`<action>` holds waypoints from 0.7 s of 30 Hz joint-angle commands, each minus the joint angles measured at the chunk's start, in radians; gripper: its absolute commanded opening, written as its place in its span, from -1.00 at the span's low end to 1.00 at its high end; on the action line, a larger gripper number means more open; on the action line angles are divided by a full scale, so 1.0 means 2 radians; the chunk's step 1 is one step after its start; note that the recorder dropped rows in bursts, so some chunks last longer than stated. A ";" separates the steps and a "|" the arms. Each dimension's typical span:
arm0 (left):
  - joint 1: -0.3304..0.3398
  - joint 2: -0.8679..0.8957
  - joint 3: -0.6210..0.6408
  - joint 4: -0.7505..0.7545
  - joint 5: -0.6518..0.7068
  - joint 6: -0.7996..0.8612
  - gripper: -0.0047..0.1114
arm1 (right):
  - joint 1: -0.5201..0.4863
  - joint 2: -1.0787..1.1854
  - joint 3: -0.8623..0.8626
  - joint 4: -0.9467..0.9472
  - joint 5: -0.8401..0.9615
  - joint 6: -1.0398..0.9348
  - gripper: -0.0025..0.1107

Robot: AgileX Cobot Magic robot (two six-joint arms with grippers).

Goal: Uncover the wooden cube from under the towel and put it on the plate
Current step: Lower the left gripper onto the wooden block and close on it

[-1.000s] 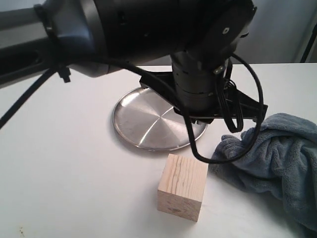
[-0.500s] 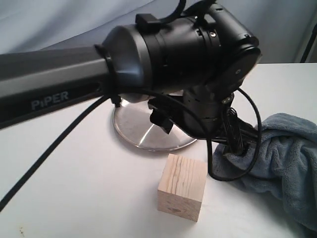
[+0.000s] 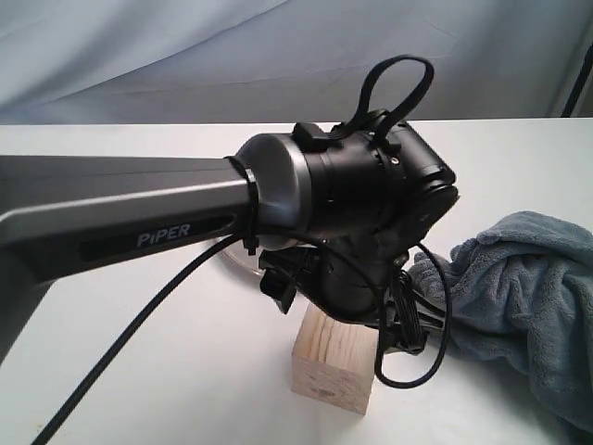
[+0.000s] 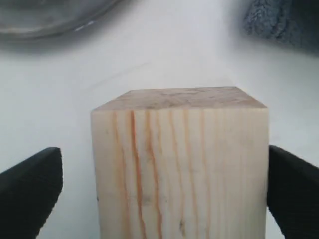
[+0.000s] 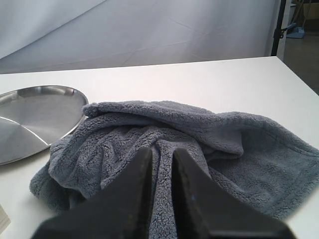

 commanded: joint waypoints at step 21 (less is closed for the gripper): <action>0.004 0.030 0.037 -0.040 -0.046 -0.010 0.88 | 0.000 -0.003 0.001 0.002 0.006 0.002 -0.90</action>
